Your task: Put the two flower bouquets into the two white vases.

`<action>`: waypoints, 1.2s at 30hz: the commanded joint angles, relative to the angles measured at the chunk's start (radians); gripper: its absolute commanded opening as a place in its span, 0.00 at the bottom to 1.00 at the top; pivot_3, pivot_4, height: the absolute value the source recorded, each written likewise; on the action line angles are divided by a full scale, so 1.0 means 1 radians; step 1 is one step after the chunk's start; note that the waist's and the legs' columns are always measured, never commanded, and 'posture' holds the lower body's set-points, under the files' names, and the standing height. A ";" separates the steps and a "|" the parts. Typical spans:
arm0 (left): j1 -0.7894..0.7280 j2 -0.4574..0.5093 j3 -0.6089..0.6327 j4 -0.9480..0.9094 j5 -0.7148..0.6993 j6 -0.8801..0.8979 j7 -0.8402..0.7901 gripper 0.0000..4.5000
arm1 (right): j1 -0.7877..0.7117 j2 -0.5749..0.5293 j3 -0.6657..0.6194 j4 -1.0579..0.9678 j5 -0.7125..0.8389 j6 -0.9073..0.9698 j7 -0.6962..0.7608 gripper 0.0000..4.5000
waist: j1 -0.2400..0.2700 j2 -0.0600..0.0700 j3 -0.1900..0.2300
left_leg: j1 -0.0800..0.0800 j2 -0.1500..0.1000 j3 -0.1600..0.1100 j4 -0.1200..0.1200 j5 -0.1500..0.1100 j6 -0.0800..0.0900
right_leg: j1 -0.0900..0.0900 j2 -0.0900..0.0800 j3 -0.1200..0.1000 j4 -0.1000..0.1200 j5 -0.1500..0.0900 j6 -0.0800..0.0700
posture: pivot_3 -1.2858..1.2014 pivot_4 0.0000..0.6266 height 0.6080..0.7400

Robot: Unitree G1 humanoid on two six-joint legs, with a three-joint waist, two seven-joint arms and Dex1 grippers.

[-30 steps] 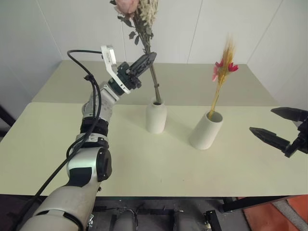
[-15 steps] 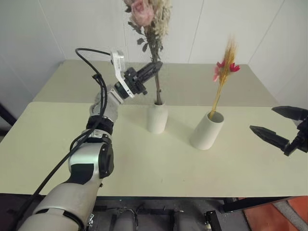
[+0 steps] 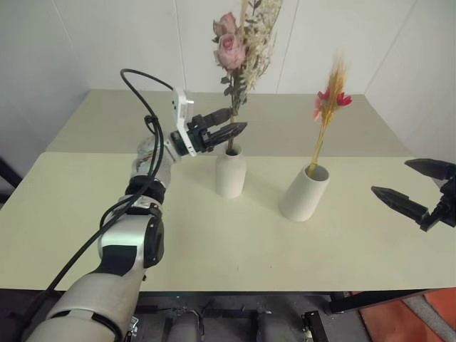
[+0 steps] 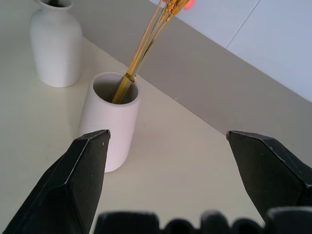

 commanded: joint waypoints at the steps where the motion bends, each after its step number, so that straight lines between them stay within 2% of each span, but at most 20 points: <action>1: 0.021 0.063 -0.038 -0.084 0.016 0.053 -0.087 0.99 | 0.005 -0.001 -0.039 0.005 -0.022 -0.035 0.004 1.00 | -0.001 0.000 0.000 | 0.000 0.000 0.000 0.000 0.000 0.000 | 0.000 0.000 0.000 0.000 0.000 0.000 | 0.52 0.24 1.00; 6: 0.067 0.147 -0.101 -0.122 0.086 0.052 -0.110 0.99 | -0.035 -0.007 0.007 0.047 -0.042 -0.060 -0.013 1.00 | -0.001 0.000 0.000 | 0.000 0.000 0.000 0.000 0.000 0.000 | 0.000 0.000 0.000 0.000 0.000 0.000 | 0.52 0.24 1.00; 12: 0.111 0.273 -0.080 -0.220 0.064 0.067 -0.153 0.99 | -0.043 -0.003 0.019 0.063 -0.058 -0.070 -0.012 1.00 | -0.005 0.000 0.000 | -0.001 0.000 0.000 0.000 0.000 0.000 | -0.001 0.000 0.000 0.000 0.000 0.000 | 0.52 0.24 1.00; 18: 0.230 0.477 -0.009 -0.370 -0.027 0.190 -0.261 0.99 | 0.026 -0.019 -0.085 0.099 -0.056 -0.073 0.081 1.00 | -0.005 0.001 0.000 | 0.000 0.001 0.000 0.000 0.000 0.000 | -0.001 0.000 0.000 0.001 0.001 -0.003 | 0.52 0.24 1.00; 22: 0.332 0.562 0.044 -0.491 -0.053 0.235 -0.211 0.99 | 0.058 -0.045 -0.128 0.159 -0.102 -0.100 0.126 1.00 | -0.001 0.001 0.000 | 0.001 0.001 0.000 0.000 0.000 0.000 | 0.001 0.000 0.000 0.000 0.000 0.000 | 0.52 0.24 1.00; 26: 0.444 0.643 0.099 -0.617 -0.108 0.290 -0.238 0.99 | 0.085 -0.067 -0.173 0.215 -0.120 -0.132 0.198 1.00 | 0.001 0.001 0.000 | 0.001 0.002 0.001 0.000 0.000 0.000 | 0.000 0.000 0.000 0.000 -0.001 0.000 | 0.52 0.24 1.00; 36: 0.574 0.667 0.146 -0.818 -0.195 0.355 -0.163 0.99 | 0.068 -0.068 -0.146 0.302 -0.177 -0.207 0.210 1.00 | -0.002 0.001 -0.001 | 0.002 0.002 0.002 0.000 0.000 0.000 | 0.000 0.000 0.000 0.001 -0.001 -0.001 | 0.52 0.24 1.00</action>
